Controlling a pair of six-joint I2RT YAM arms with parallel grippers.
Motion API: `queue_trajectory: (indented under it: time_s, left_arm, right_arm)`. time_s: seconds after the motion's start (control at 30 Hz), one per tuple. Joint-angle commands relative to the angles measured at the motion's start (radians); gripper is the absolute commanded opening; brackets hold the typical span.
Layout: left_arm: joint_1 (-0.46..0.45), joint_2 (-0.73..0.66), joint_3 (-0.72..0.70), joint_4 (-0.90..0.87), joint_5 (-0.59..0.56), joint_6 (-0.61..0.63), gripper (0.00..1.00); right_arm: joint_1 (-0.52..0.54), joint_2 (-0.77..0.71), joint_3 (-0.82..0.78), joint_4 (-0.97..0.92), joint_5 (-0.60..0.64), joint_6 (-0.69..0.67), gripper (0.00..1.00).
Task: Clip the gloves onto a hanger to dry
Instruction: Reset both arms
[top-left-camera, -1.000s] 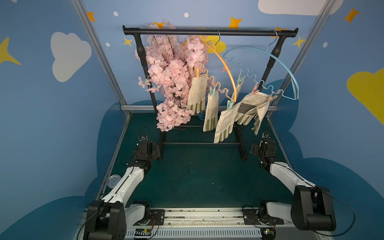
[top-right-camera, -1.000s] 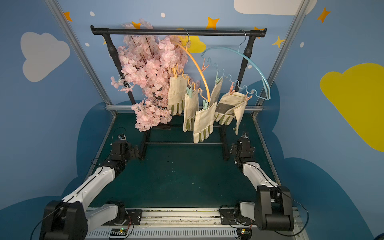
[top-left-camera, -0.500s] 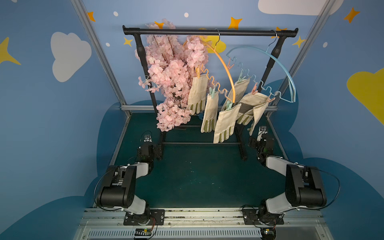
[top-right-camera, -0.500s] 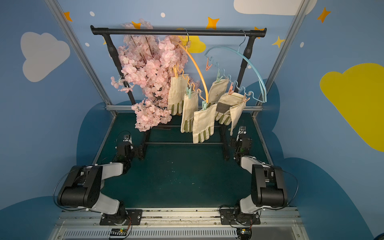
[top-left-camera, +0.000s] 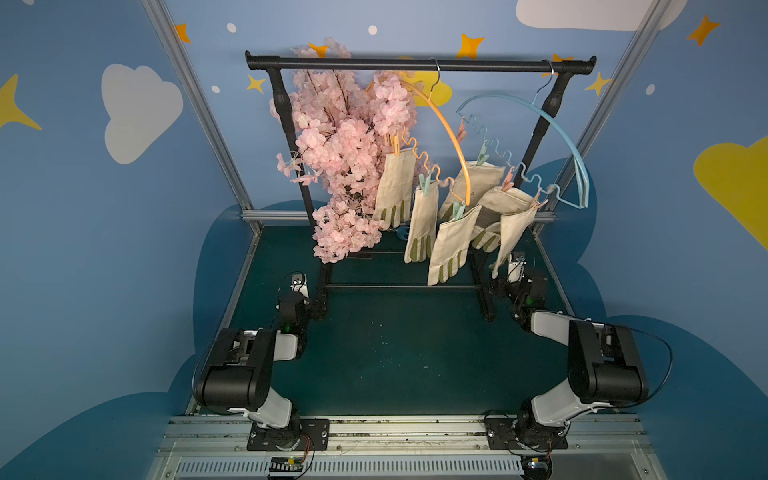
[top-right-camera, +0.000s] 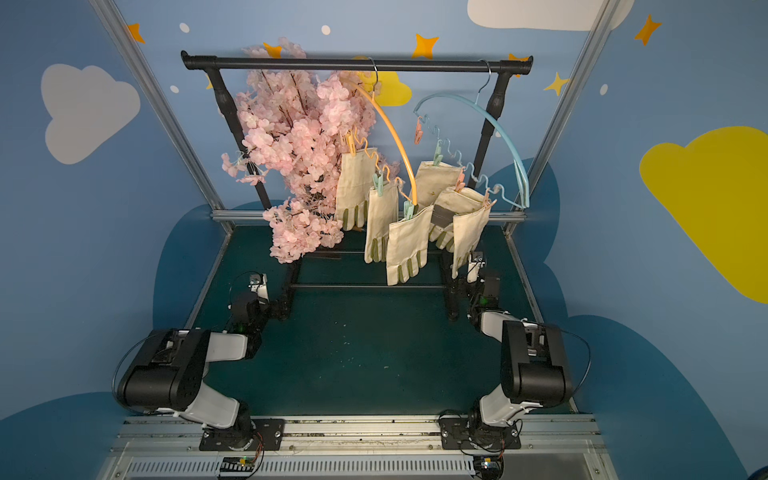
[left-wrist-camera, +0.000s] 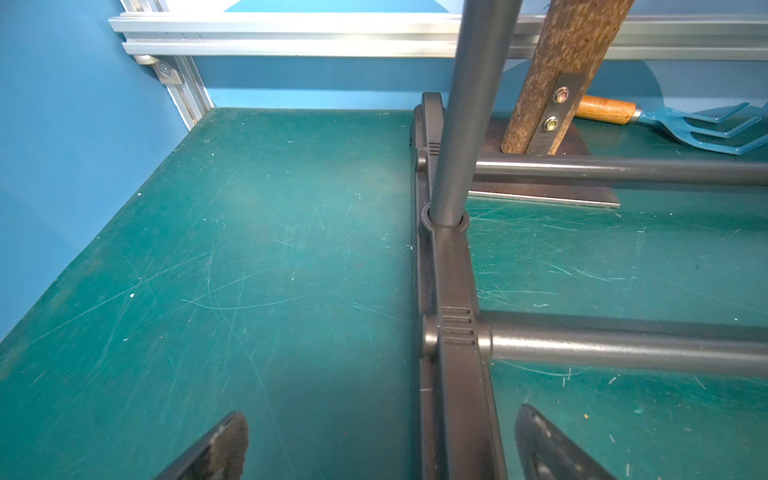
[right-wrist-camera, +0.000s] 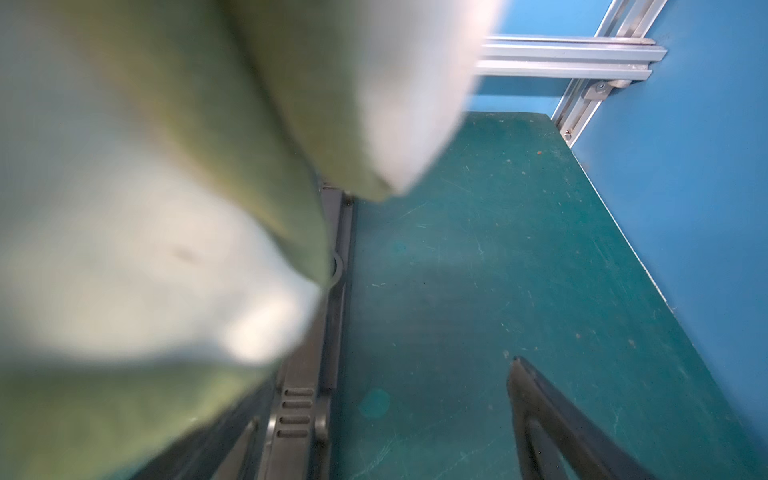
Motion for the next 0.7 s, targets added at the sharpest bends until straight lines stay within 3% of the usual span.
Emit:
queue_trajectory:
  time_s: [0.0, 0.1, 0.23, 0.37, 0.53, 0.67]
  left_arm:
    - [0.002, -0.010, 0.013, 0.018, 0.015, 0.016, 1.00]
    - [0.003, -0.010, 0.013, 0.018, 0.016, 0.015, 1.00]
    - [0.002, -0.010, 0.013, 0.018, 0.015, 0.015, 1.00]
    - [0.002, -0.010, 0.014, 0.018, 0.015, 0.015, 1.00]
    - [0.002, -0.009, 0.013, 0.018, 0.015, 0.015, 1.00]
    - [0.002, -0.009, 0.013, 0.018, 0.015, 0.015, 1.00]
  right_arm:
    - [-0.004, -0.110, 0.064, -0.156, 0.014, 0.007, 0.88]
    - [-0.004, -0.174, 0.083, -0.319, 0.027, 0.015, 0.87]
    - [-0.002, -0.277, -0.075, -0.205, -0.005, 0.027, 0.89]
    - [-0.001, -0.280, -0.064, -0.262, -0.071, 0.025, 0.89]
    - [0.019, -0.239, -0.210, -0.032, -0.095, 0.064, 0.91]
    - [0.030, -0.177, -0.274, 0.128, -0.074, 0.022, 0.93]
